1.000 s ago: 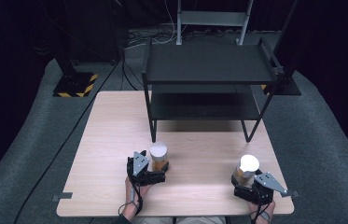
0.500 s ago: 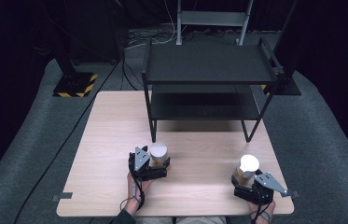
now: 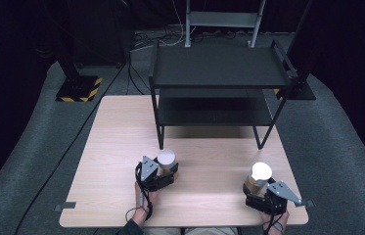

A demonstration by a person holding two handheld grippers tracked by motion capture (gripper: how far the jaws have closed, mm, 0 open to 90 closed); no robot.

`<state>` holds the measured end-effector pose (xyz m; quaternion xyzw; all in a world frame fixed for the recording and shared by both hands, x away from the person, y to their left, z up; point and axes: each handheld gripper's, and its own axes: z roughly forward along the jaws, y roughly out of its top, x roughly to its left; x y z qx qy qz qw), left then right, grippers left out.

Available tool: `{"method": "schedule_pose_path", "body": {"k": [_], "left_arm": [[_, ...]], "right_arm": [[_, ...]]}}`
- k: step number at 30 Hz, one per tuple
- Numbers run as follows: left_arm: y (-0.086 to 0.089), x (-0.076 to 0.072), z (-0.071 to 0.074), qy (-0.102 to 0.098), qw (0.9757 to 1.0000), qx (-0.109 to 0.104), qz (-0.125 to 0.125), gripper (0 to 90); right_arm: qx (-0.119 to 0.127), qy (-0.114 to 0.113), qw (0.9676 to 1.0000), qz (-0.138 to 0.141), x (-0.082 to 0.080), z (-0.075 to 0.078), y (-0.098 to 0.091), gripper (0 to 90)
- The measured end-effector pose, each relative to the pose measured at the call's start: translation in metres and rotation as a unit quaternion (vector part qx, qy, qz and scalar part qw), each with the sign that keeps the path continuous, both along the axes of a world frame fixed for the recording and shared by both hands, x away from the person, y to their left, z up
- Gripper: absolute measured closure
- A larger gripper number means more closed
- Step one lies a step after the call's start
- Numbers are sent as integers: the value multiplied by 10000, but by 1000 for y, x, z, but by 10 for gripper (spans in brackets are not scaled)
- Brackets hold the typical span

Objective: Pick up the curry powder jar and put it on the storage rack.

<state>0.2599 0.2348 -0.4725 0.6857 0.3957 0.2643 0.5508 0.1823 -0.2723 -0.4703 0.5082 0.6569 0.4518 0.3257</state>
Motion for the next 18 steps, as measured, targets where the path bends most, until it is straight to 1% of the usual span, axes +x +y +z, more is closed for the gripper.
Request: {"method": "schedule_pose_path", "body": {"k": [3, 7, 12, 18], "left_arm": [[2, 0, -2, -21, 10000, -44, -36, 333], [4, 0, -3, -70, 9999, -35, -76, 337], [6, 2, -3, -57, 9999, -77, -118, 341], [8, 1, 0, -77, 9998, -49, -166, 342]], "right_arm": [[3, -12, 10000, -11, 0, 0, 0, 12], [-2, -6, 10000, -15, 0, 0, 0, 12], [-1, -6, 10000, -10, 0, 0, 0, 13], [-2, -11, 10000, -8, 0, 0, 0, 13]]}}
